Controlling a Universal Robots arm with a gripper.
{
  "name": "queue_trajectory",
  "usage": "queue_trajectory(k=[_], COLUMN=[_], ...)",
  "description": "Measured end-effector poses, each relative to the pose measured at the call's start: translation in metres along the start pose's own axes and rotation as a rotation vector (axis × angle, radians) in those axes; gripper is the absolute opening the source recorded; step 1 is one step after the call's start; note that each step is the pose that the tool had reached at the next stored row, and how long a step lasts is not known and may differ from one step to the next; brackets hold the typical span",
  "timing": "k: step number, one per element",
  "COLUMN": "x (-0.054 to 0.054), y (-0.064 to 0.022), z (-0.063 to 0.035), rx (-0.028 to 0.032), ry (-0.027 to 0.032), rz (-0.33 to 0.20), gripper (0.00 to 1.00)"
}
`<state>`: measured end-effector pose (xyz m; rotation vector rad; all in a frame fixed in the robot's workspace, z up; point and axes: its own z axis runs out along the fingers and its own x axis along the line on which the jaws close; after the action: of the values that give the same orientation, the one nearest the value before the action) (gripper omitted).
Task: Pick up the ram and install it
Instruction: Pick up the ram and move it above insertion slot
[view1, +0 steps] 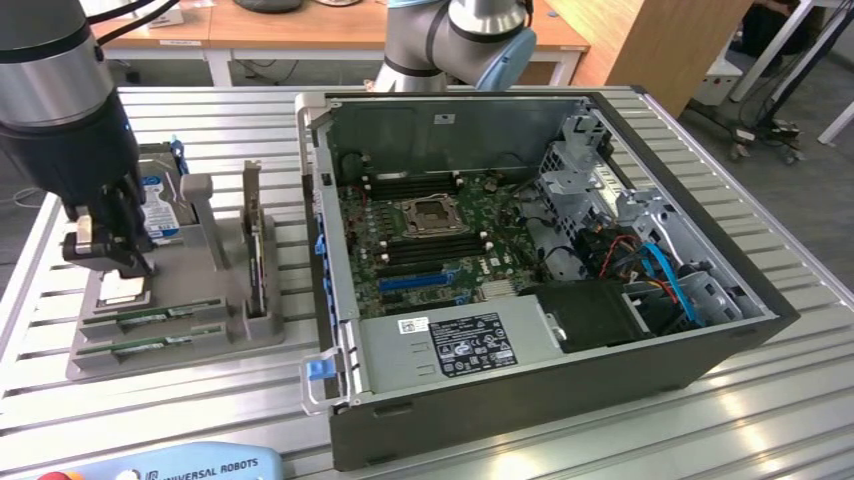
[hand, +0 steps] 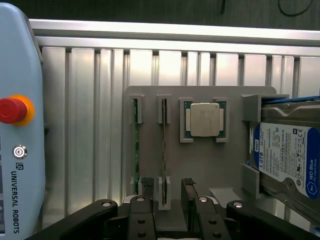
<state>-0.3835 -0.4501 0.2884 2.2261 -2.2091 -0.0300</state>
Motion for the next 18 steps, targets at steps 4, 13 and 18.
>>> queue_trajectory(k=[4,13,18], x=[0.004,0.010,0.014], y=[0.0000,0.0001,0.0001], z=[-0.0001,-0.0001,-0.0001], rx=[0.0000,0.0000,0.0000], ry=[-0.0001,-0.0002,-0.0005], rz=[0.000,0.000,0.000], gripper=[0.36,0.36,0.36])
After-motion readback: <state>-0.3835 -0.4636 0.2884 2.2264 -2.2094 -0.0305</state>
